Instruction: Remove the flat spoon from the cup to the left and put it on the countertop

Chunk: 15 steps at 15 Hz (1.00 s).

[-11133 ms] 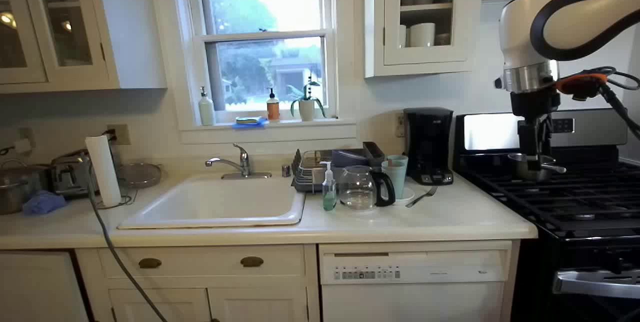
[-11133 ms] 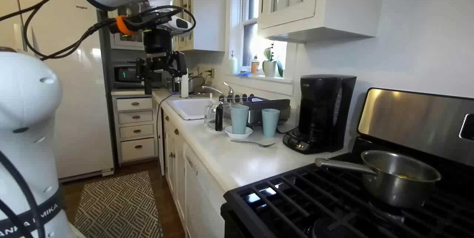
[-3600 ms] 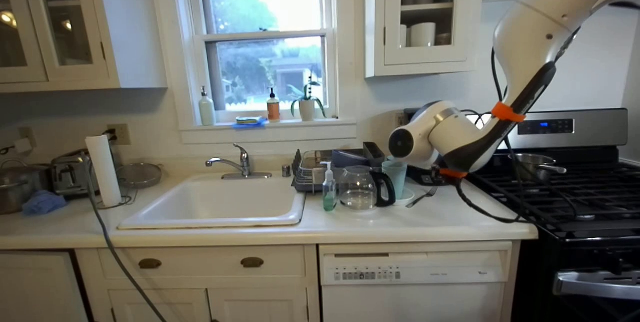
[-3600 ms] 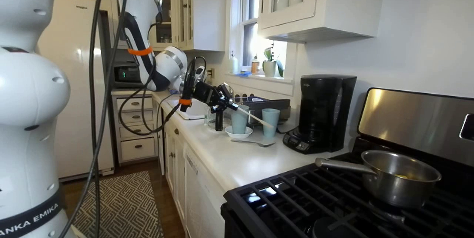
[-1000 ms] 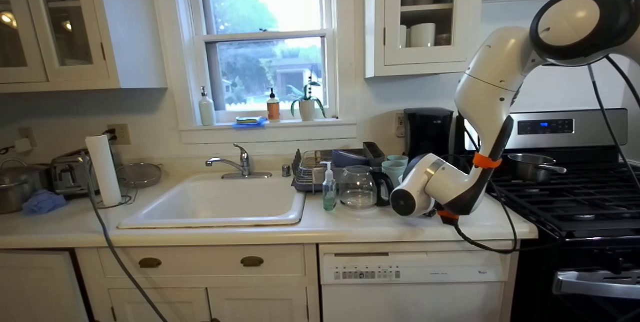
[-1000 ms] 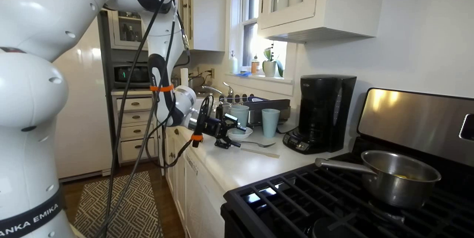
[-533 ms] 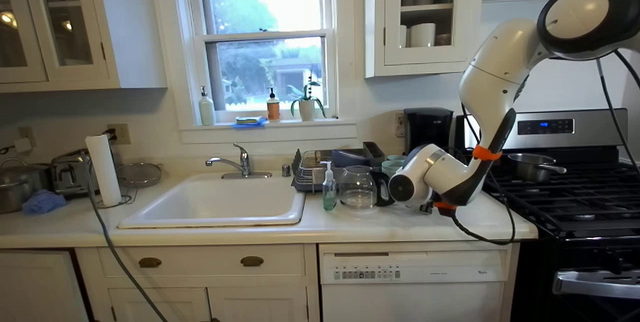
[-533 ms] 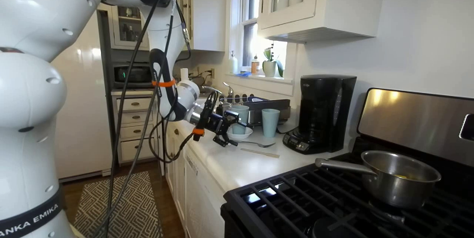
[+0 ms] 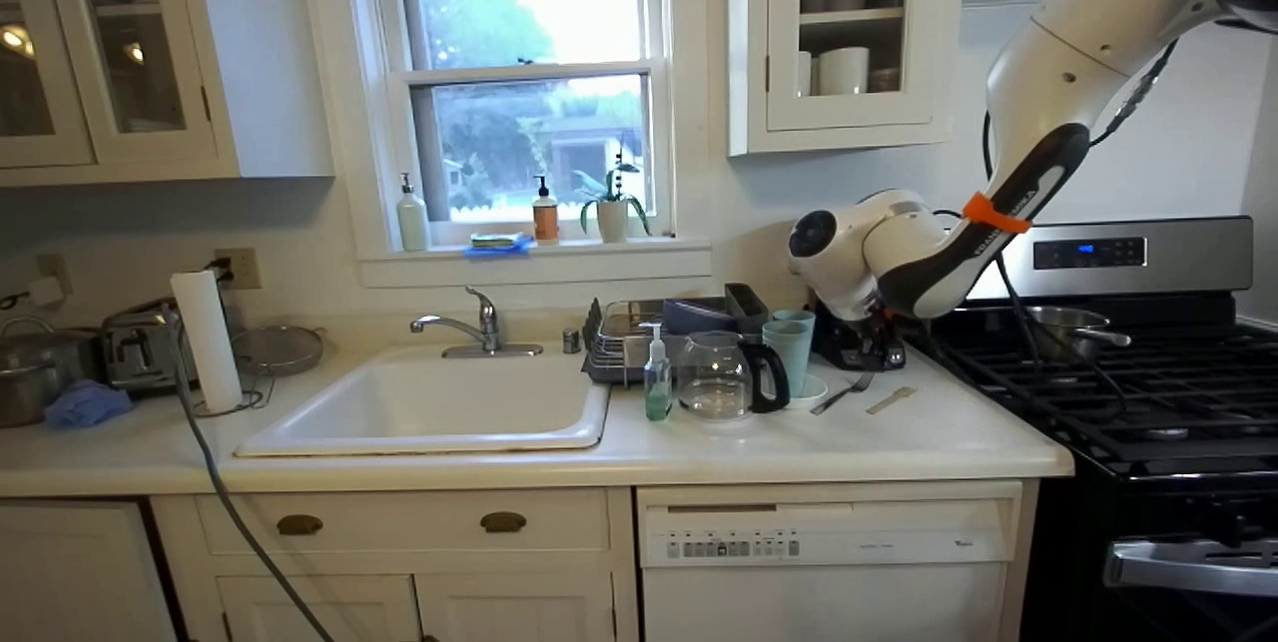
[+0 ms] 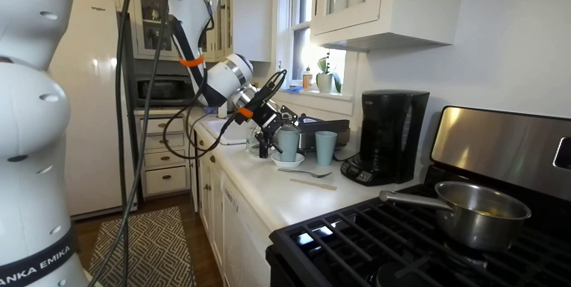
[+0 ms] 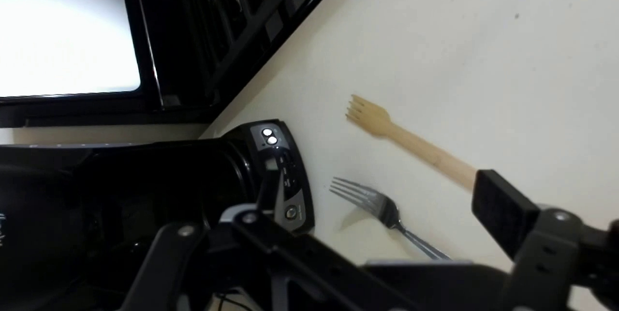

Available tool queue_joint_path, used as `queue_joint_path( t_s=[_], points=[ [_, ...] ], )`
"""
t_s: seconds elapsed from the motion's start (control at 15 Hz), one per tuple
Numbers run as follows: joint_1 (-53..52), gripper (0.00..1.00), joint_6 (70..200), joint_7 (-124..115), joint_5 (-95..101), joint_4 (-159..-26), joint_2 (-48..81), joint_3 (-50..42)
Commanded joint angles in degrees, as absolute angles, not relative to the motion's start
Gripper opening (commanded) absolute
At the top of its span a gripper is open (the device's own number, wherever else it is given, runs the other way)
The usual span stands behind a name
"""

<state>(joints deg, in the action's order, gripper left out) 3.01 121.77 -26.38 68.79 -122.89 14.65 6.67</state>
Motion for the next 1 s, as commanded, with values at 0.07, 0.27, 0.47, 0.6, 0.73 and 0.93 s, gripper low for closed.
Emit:
queue_joint_path(
  t_s=[0.07, 0.27, 0.47, 0.6, 0.73, 0.93],
  points=[
    [8.5, 1.00, 126.6, -6.7, 54.7, -127.1, 5.1, 10.1],
    [11.4, 1.00, 125.6, 6.2, 40.4, -125.9, 1.4, 12.5],
    [12.6, 1.00, 124.5, 15.2, 26.3, -124.5, -1.8, 12.9],
    [6.6, 1.00, 122.4, 15.7, 17.5, -124.7, -5.2, 7.0],
    [5.1, 1.00, 124.1, 13.6, 20.6, -124.0, -2.9, 5.3],
    [3.7, 1.00, 124.0, 13.7, 20.1, -124.2, -3.7, 4.0]
  ],
)
